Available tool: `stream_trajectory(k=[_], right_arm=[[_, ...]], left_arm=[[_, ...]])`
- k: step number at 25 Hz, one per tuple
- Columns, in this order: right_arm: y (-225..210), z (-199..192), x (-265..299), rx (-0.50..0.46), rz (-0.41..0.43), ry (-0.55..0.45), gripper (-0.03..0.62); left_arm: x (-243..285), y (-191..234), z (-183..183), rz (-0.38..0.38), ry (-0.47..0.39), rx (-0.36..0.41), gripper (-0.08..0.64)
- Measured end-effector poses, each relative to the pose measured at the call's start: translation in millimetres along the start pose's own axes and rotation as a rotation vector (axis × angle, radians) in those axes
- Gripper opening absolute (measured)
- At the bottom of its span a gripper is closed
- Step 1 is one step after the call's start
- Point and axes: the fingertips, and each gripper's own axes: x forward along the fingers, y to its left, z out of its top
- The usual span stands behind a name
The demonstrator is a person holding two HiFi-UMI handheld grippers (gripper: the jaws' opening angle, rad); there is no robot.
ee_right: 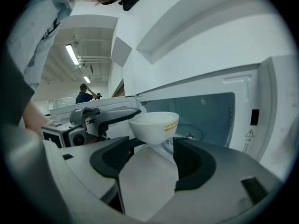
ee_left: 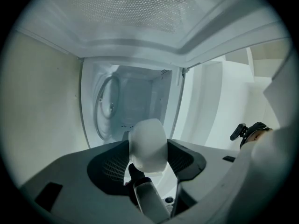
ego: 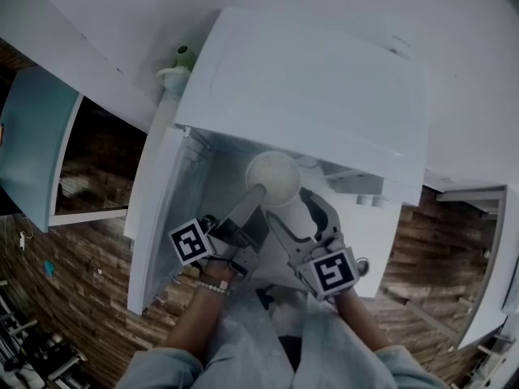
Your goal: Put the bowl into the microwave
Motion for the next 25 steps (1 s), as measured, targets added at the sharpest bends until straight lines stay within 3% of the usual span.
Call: stream_trajectory(k=[9,14,25], right_arm=[[-9.7,-9.0,13.1,-0.001,-0.052,0.034,0.316],[-20.7,-15.9,15.3,-0.020,-0.107,0.050,0.291],[-37.2,-32.5,30.2,-0.013,-0.128,0.101,0.285]], left_arm=[[4.9,17.9,-1.4,0.022,0.011,-0.003,0.242],[9.3,28.7,0.1,0.038,0.016,0.005,0.242],[20.2,55.8,7.0,0.084,0.018,0.006,0.242]])
